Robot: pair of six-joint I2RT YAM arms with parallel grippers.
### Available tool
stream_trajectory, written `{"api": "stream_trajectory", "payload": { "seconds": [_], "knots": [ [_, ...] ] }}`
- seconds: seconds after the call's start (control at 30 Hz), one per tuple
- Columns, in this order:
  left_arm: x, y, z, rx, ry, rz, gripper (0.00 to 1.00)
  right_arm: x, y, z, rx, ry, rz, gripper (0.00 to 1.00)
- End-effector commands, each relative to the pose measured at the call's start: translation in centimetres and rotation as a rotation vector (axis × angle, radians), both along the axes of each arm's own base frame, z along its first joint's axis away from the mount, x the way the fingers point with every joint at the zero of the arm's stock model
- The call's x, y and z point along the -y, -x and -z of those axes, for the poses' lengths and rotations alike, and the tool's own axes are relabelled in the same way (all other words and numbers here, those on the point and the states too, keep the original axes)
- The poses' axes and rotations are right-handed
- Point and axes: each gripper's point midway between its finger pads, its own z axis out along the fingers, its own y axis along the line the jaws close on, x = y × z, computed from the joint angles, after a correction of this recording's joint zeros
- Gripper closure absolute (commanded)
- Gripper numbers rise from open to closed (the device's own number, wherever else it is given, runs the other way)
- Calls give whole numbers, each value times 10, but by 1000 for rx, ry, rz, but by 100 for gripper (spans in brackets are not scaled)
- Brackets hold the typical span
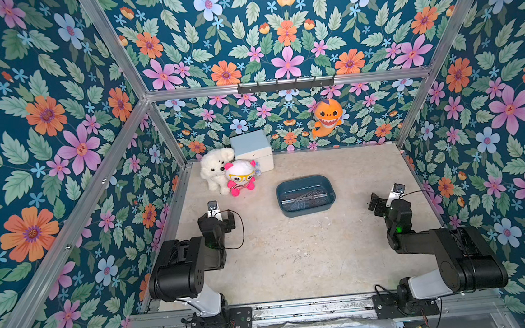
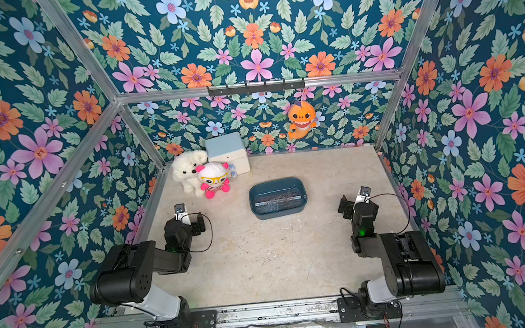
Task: Put the scattered rulers into the storage box
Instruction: Reset both arms
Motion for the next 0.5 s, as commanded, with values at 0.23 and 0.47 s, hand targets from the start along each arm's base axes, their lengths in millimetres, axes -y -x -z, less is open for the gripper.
{"api": "stream_trajectory", "payload": {
  "seconds": [0.23,0.47],
  "knots": [
    [0,-12,-27,109,63,21,1,-8,-8,-4,3,-21,-53,1],
    [0,-12,-26,107,63,21,1,-8,-6,-6,17,-22,-60,1]
  ]
}}
